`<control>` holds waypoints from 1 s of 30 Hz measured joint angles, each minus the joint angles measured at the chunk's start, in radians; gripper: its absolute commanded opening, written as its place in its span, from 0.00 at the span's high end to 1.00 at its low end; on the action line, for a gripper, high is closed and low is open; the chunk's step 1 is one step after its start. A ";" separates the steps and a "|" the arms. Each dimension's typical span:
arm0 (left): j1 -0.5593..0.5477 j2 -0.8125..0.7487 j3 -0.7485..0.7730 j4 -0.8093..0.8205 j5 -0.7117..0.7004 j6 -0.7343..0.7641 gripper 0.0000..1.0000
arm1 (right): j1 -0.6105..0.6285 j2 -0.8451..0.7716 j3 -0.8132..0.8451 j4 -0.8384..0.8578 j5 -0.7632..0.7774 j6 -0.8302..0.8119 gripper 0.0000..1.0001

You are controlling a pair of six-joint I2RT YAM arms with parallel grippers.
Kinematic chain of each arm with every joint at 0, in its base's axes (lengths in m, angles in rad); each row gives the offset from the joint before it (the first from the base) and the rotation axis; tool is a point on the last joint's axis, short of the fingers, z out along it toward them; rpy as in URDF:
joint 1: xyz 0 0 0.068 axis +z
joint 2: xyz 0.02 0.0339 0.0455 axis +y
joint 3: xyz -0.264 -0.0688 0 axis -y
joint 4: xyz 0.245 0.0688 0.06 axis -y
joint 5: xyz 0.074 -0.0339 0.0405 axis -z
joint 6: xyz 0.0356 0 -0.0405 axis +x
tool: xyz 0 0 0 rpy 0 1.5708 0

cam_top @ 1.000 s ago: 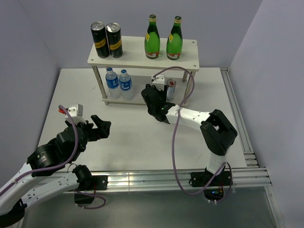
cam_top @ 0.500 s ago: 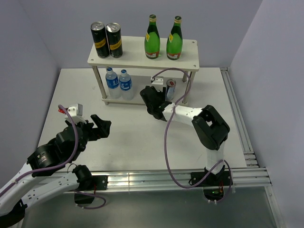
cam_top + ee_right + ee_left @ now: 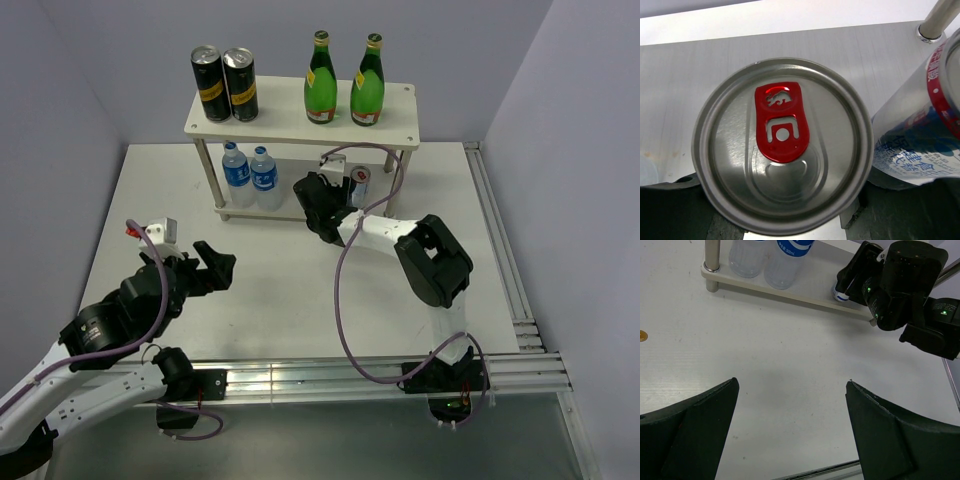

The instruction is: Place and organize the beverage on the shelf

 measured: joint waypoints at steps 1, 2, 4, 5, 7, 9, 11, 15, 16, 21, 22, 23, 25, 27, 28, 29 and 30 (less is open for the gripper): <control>0.002 0.003 0.000 0.000 0.001 0.002 0.05 | 0.000 0.001 0.000 0.003 0.004 0.000 1.00; 0.002 0.004 0.000 0.000 0.001 0.003 0.05 | 0.000 0.002 0.000 0.003 0.007 0.000 1.00; 0.005 0.008 0.000 0.000 0.002 0.008 0.05 | -0.001 0.003 0.002 0.002 0.019 0.002 0.97; 0.006 0.008 0.000 0.000 0.003 0.011 0.05 | -0.001 0.006 0.005 0.000 0.022 0.002 0.76; 0.008 0.008 0.000 0.000 0.004 0.013 0.05 | -0.003 0.017 0.023 -0.011 0.036 0.005 0.38; 0.010 0.008 0.000 0.000 0.004 0.013 0.05 | -0.007 0.020 0.028 -0.013 0.040 0.011 0.00; 0.011 0.008 -0.001 0.000 0.005 0.014 0.05 | -0.008 0.020 0.031 -0.011 0.049 0.002 0.00; 0.015 0.008 -0.001 0.000 0.009 0.017 0.05 | -0.011 0.020 0.032 -0.014 0.061 -0.002 0.00; 0.016 0.008 -0.001 0.000 0.009 0.017 0.05 | -0.012 0.020 0.032 -0.013 0.060 -0.003 0.00; 0.022 0.008 -0.001 0.001 0.012 0.019 0.05 | -0.012 0.015 0.028 -0.012 0.036 -0.003 0.00; 0.024 0.008 -0.001 0.001 0.013 0.020 0.05 | -0.012 0.011 0.026 -0.011 0.026 -0.003 0.00; 0.027 0.008 -0.002 0.002 0.018 0.020 0.05 | -0.011 0.008 0.023 -0.011 0.015 -0.004 0.00; 0.033 0.008 -0.002 0.005 0.023 0.021 0.05 | -0.011 -0.005 0.009 -0.007 -0.011 -0.009 0.00; 0.045 0.008 -0.006 0.011 0.031 0.022 0.05 | -0.009 -0.022 -0.012 -0.005 -0.027 -0.014 0.00; 0.051 0.008 -0.008 0.014 0.035 0.024 0.05 | -0.006 -0.030 -0.021 -0.004 -0.031 -0.014 0.00; 0.058 0.008 -0.010 0.018 0.039 0.026 0.05 | -0.003 -0.037 -0.028 -0.005 -0.035 -0.014 0.00; 0.066 0.008 -0.011 0.022 0.045 0.029 0.05 | 0.002 -0.044 -0.035 -0.005 -0.035 -0.014 0.00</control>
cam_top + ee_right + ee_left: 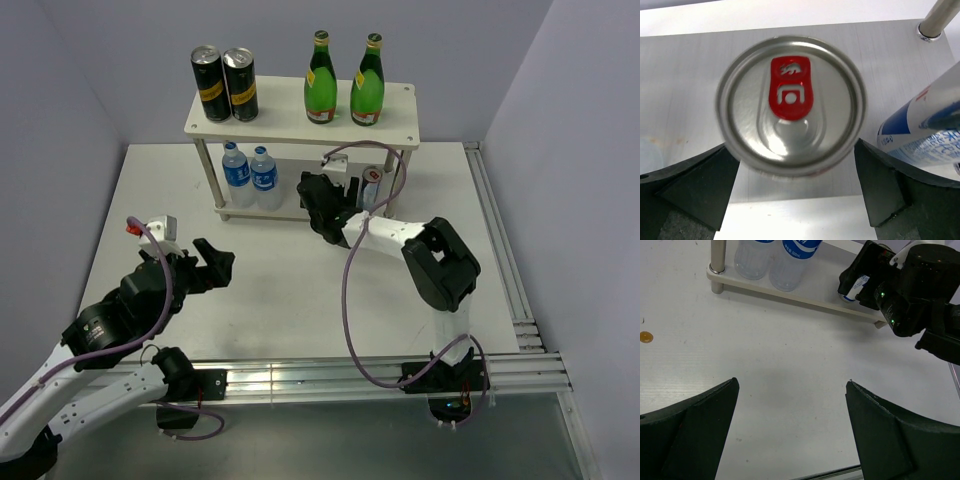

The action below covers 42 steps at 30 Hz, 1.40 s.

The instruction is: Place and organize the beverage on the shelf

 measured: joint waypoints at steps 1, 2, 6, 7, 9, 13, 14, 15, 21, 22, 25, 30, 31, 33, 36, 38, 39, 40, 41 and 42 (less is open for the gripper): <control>0.006 0.000 0.000 0.001 0.003 0.004 0.05 | 0.003 -0.008 -0.004 -0.005 -0.001 0.002 0.00; 0.010 0.000 0.000 0.002 0.007 0.008 0.05 | 0.006 -0.014 -0.006 -0.010 -0.002 0.005 0.00; 0.018 0.000 0.000 0.002 0.013 0.011 0.05 | 0.017 -0.052 -0.009 -0.049 0.007 0.035 0.00; 0.018 0.000 0.000 0.003 0.015 0.012 0.05 | 0.023 -0.063 -0.010 -0.057 0.018 0.044 0.00; 0.018 0.000 0.000 0.003 0.017 0.014 0.05 | 0.032 -0.079 -0.013 -0.077 0.050 0.066 0.00; 0.018 0.000 0.000 0.005 0.020 0.014 0.05 | 0.048 -0.086 -0.013 -0.145 0.115 0.126 0.00; 0.018 0.000 0.000 0.005 0.020 0.014 0.05 | 0.051 -0.086 -0.013 -0.173 0.129 0.145 0.00; 0.018 0.000 0.000 0.005 0.021 0.015 0.05 | 0.053 -0.086 -0.013 -0.198 0.145 0.163 0.00; 0.018 0.000 0.000 0.007 0.028 0.015 0.05 | 0.055 -0.086 -0.013 -0.299 0.216 0.248 0.00; 0.018 0.000 0.000 0.008 0.029 0.015 0.05 | 0.055 -0.086 -0.013 -0.311 0.225 0.255 0.00; 0.018 0.000 0.000 0.008 0.032 0.016 0.05 | 0.055 -0.089 -0.019 -0.332 0.237 0.275 0.00; 0.018 0.000 0.000 0.008 0.033 0.016 0.05 | 0.061 -0.153 -0.098 -0.364 0.236 0.315 0.00; 0.018 0.000 0.000 0.008 0.033 0.017 0.05 | 0.063 -0.174 -0.119 -0.372 0.234 0.326 0.00; 0.018 0.000 0.000 0.008 0.033 0.017 0.05 | 0.076 -0.217 -0.151 -0.396 0.235 0.346 0.00; 0.018 0.001 0.000 0.008 0.033 0.017 0.05 | 0.136 -0.293 -0.183 -0.437 0.246 0.381 0.00; 0.018 0.002 0.000 0.008 0.033 0.017 0.05 | 0.209 -0.358 -0.209 -0.458 0.251 0.405 0.00; 0.018 0.002 0.000 0.008 0.033 0.017 0.05 | 0.254 -0.402 -0.228 -0.467 0.251 0.410 0.00; 0.018 0.002 0.000 0.008 0.033 0.017 0.05 | 0.302 -0.452 -0.251 -0.472 0.243 0.413 0.00; 0.018 0.003 0.000 0.008 0.033 0.017 0.05 | 0.335 -0.488 -0.266 -0.480 0.238 0.415 0.00; 0.019 0.004 0.000 0.008 0.033 0.017 0.05 | 0.382 -0.536 -0.281 -0.496 0.233 0.427 0.00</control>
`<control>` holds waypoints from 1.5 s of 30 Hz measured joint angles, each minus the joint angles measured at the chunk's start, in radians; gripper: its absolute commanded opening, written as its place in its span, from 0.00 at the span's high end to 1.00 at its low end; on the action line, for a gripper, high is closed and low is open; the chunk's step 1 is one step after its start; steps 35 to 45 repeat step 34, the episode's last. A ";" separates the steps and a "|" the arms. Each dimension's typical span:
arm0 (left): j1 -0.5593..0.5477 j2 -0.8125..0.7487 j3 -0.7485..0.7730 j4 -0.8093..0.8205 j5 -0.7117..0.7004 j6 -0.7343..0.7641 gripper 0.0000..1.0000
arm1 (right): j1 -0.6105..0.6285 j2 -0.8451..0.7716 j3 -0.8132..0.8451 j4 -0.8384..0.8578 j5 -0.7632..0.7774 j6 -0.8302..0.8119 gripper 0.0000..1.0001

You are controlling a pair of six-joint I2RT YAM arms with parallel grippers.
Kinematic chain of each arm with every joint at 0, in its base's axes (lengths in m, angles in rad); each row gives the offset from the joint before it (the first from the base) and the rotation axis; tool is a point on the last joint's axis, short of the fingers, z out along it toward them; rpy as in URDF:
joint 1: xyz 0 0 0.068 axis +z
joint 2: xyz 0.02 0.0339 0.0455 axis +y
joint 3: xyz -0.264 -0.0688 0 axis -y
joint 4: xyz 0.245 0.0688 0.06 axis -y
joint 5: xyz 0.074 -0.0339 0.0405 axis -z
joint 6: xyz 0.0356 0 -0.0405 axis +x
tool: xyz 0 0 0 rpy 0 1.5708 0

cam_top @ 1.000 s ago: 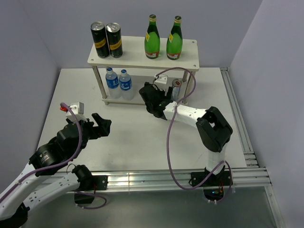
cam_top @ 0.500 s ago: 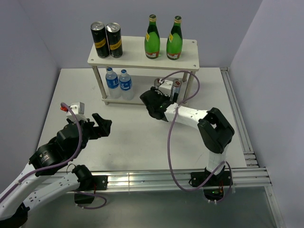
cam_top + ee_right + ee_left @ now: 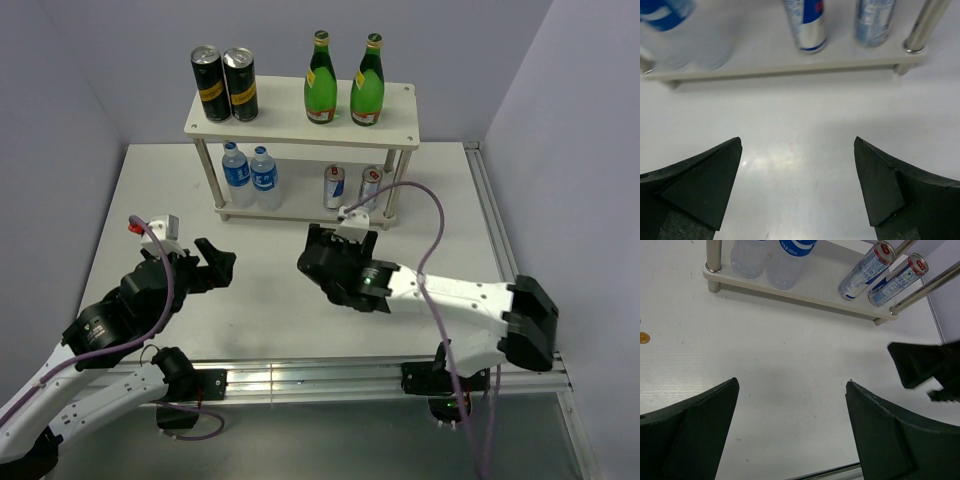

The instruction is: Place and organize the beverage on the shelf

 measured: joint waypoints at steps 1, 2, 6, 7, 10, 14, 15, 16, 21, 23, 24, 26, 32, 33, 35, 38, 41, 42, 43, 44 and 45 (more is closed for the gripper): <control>0.000 0.002 0.000 0.000 0.000 0.000 0.05 | 0.038 -0.043 -0.009 -0.023 -0.010 0.016 0.00; 0.000 0.004 0.000 0.000 0.000 0.000 0.05 | 0.072 -0.080 -0.010 -0.056 -0.011 0.034 0.00; 0.000 0.013 0.000 0.000 0.000 0.000 0.05 | 0.189 -0.163 0.010 -0.234 0.013 0.145 0.00; 0.000 0.016 0.000 0.001 0.000 0.000 0.05 | 0.220 -0.167 0.023 -0.298 0.025 0.182 0.00; 0.000 0.020 0.000 0.001 0.000 0.000 0.05 | 0.301 -0.170 0.069 -0.462 0.069 0.270 0.00; 0.000 0.023 0.000 0.001 0.000 0.000 0.05 | 0.370 -0.197 0.140 -0.653 0.123 0.371 0.00; 0.000 0.023 0.000 0.001 0.000 0.000 0.05 | 0.375 -0.212 0.151 -0.682 0.134 0.383 0.00; 0.000 0.023 0.000 0.001 0.000 0.000 0.04 | 0.380 -0.229 0.159 -0.702 0.145 0.388 0.00; 0.000 0.023 0.000 0.001 0.000 0.000 0.04 | 0.389 -0.335 0.163 -0.673 0.169 0.289 0.00; 0.000 0.023 0.000 0.001 0.000 0.000 0.04 | 0.390 -0.391 0.148 -0.604 0.167 0.205 0.00; 0.000 0.023 0.000 0.001 0.000 0.000 0.04 | 0.391 -0.422 0.135 -0.560 0.163 0.156 0.00; 0.000 0.023 0.000 0.001 0.000 0.000 0.04 | 0.391 -0.482 0.106 -0.484 0.152 0.069 0.00; 0.000 0.023 0.000 0.001 0.000 0.000 0.04 | 0.391 -0.594 0.062 -0.335 0.142 -0.108 0.00; 0.000 0.023 0.000 0.001 0.000 0.000 0.04 | 0.391 -0.602 0.061 -0.322 0.143 -0.125 0.00; 0.000 0.023 0.000 0.001 0.000 0.000 0.04 | 0.391 -0.608 0.061 -0.311 0.146 -0.141 0.00; 0.000 0.023 0.000 0.001 0.000 0.000 0.04 | 0.391 -0.608 0.061 -0.311 0.146 -0.141 0.00; 0.000 0.023 0.000 0.001 0.000 0.000 0.04 | 0.391 -0.608 0.061 -0.311 0.146 -0.141 0.00; 0.000 0.023 0.000 0.001 0.000 0.000 0.04 | 0.391 -0.608 0.061 -0.311 0.146 -0.141 0.00; 0.000 0.023 0.000 0.001 0.000 0.000 0.04 | 0.391 -0.608 0.061 -0.311 0.146 -0.141 0.00; 0.000 0.023 0.000 0.001 0.000 0.000 0.04 | 0.391 -0.608 0.061 -0.311 0.146 -0.141 0.00; 0.000 0.023 0.000 0.001 0.000 0.000 0.04 | 0.391 -0.608 0.061 -0.311 0.146 -0.141 0.00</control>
